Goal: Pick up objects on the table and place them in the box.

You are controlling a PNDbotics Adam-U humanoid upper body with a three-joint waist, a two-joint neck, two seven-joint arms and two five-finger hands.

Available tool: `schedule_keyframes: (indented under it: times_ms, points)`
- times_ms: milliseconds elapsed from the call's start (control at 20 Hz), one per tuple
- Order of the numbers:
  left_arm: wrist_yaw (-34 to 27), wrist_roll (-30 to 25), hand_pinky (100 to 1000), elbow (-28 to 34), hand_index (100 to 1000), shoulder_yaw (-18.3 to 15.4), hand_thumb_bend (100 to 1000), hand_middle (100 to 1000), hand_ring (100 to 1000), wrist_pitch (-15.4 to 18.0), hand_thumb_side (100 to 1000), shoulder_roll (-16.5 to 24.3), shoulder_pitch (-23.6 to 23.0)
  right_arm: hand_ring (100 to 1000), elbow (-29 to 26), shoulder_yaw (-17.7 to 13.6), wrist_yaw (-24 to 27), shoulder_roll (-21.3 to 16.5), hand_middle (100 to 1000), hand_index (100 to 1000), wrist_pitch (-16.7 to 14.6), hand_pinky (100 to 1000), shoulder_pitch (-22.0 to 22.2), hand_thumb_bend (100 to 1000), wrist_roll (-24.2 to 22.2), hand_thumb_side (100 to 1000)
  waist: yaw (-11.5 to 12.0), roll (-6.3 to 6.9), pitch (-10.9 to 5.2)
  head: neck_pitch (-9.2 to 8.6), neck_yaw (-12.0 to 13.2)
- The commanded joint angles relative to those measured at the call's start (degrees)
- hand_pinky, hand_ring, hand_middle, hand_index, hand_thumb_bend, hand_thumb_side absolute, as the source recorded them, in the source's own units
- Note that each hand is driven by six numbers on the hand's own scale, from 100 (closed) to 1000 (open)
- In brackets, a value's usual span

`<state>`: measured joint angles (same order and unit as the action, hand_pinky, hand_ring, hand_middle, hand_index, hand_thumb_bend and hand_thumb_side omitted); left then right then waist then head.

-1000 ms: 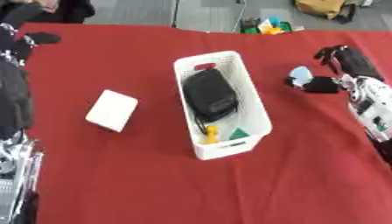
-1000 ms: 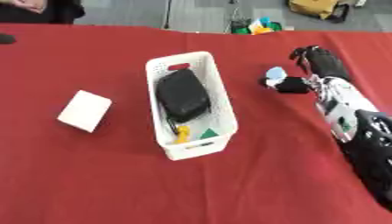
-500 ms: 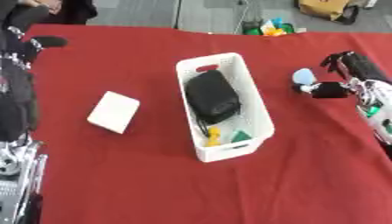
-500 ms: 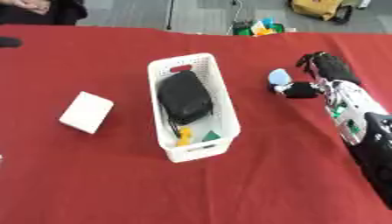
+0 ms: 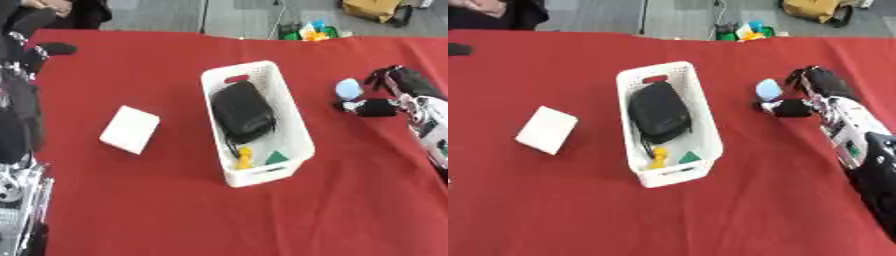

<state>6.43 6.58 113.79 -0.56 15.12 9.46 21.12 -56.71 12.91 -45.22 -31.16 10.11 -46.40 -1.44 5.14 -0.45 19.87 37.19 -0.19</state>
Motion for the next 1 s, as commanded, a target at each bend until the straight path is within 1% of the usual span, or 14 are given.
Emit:
schedule_keyframes:
  times_ms: [50,350,400,450,750,900,1000]
  points:
    - [-0.4,-0.3,647,0.8,912,0.1,100,1000,853,0.1,1000,0.2,0.7,855,-0.2,-0.4,0.9,-1.1,588,754,-0.1,883,-1.2,731,0.4,636,0.2,-0.08,-0.83,-0.71,0.1]
    - [-0.4,-0.4,648,0.8,913,0.2,100,1000,855,0.1,1000,0.1,0.8,856,0.0,-0.7,1.3,-1.0,598,765,0.3,884,-1.6,734,1.2,654,0.4,-0.13,-0.45,-1.21,0.0]
    - [-0.4,-0.4,649,0.8,913,0.2,100,1000,855,0.1,1000,0.1,0.8,856,0.1,-0.7,1.4,-1.0,600,768,0.3,885,-1.7,748,1.4,682,0.4,-0.13,-0.42,-1.27,0.0]
    - [-0.4,-0.5,649,0.8,913,0.2,100,1000,855,0.1,1000,0.1,0.9,856,0.1,-0.7,1.6,-0.9,600,768,0.3,885,-1.9,737,1.5,660,0.4,-0.12,-0.33,-1.47,0.0]
    - [-0.4,-0.7,649,0.8,913,0.3,100,1000,855,0.2,1000,0.1,1.0,857,0.3,-0.7,1.7,-0.9,607,776,0.7,885,-2.5,736,2.2,667,0.7,-0.01,-0.03,-2.29,-0.1]
    - [-0.4,-0.8,650,0.8,912,0.3,100,1000,855,0.2,1000,0.1,0.9,857,0.4,-0.7,1.9,-1.0,606,772,0.8,885,-2.6,731,2.1,664,0.7,0.06,-0.06,-2.33,-0.2]
    - [-0.3,-0.8,650,0.8,912,0.1,100,1000,855,0.0,1000,0.2,0.5,857,0.1,-0.4,2.1,-1.7,602,769,0.3,886,-2.7,723,1.0,660,0.4,0.09,-0.28,-1.73,-0.1]
